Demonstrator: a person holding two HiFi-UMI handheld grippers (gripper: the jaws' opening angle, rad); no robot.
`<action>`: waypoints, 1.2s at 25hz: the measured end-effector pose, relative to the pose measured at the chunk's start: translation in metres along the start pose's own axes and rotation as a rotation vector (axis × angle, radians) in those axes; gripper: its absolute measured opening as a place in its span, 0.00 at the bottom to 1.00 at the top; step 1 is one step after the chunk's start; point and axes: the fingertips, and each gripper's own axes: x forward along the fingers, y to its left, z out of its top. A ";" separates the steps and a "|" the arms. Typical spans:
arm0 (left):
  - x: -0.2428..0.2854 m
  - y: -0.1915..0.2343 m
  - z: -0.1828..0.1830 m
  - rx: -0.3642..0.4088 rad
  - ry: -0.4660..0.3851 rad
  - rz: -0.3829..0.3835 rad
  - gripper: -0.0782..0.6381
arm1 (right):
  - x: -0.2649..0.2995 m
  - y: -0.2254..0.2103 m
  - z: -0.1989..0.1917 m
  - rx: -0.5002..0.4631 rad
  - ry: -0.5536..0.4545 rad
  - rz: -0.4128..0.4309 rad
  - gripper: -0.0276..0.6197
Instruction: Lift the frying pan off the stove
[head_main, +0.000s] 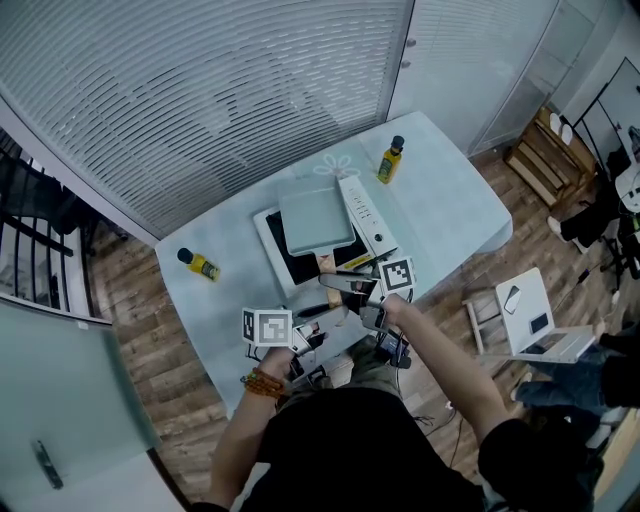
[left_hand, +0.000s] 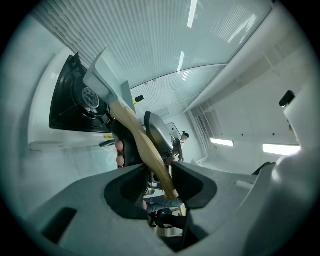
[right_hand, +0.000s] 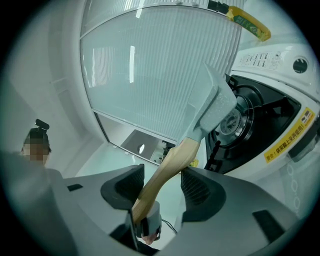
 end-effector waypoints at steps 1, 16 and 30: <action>-0.002 0.002 0.001 0.017 -0.001 0.008 0.33 | 0.000 0.005 0.002 -0.006 -0.004 0.003 0.38; -0.019 -0.074 0.023 0.161 -0.006 -0.040 0.33 | 0.008 0.091 0.027 -0.139 -0.028 0.047 0.38; -0.042 -0.113 0.017 0.257 0.002 -0.061 0.34 | 0.018 0.142 0.019 -0.195 -0.027 0.047 0.38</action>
